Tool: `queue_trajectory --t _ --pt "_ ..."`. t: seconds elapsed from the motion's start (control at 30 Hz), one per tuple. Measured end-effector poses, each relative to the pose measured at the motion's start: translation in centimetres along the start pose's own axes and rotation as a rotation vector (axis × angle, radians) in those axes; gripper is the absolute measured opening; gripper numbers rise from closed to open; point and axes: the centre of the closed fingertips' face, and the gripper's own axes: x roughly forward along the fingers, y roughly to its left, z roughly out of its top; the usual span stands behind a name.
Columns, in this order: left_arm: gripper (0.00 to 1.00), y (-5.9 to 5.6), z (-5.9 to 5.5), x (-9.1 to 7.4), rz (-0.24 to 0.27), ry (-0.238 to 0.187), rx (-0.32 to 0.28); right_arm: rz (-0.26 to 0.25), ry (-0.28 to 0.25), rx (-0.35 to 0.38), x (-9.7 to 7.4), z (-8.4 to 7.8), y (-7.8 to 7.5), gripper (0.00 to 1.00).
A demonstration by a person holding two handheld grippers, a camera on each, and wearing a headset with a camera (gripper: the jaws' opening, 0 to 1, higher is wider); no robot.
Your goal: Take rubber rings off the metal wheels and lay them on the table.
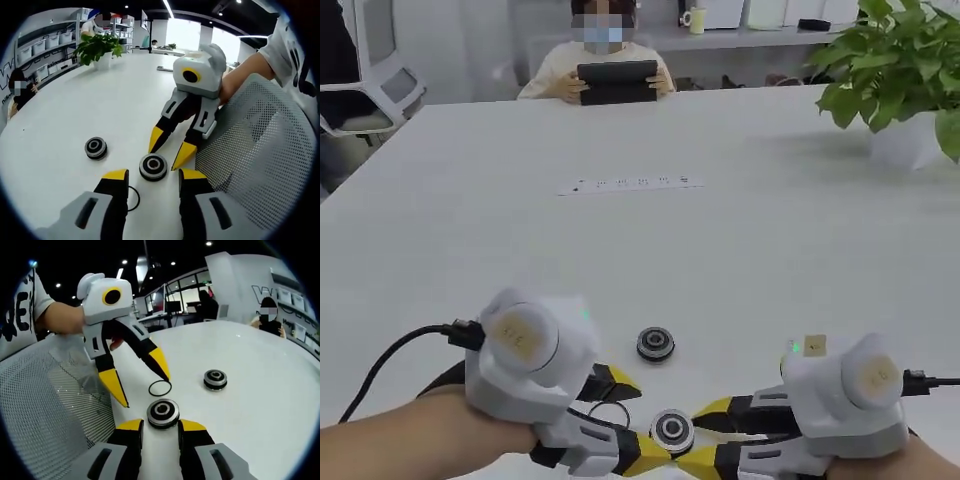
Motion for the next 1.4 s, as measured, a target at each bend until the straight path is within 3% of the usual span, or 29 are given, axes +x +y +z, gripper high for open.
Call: queue_trajectory --t 0.37,0.67,1.0,1.4 --pt "0.29 -0.2 -0.3 1.1 -0.008 0.019 0.001 -0.005 -0.006 0.006 0.0 0.0 0.0 0.25" --pt "0.22 -0.4 0.3 1.6 -0.011 0.003 0.010 -0.005 -0.008 0.007 -0.1 0.0 0.0 0.25" --pt "0.17 -0.5 0.2 2.1 -0.012 0.010 0.015 -0.006 -0.006 0.009 -0.1 -0.2 -0.1 0.25" --pt "0.08 -0.2 0.1 2.5 0.015 0.006 0.064 -0.009 -0.011 0.012 -0.2 -0.1 -0.2 0.25"
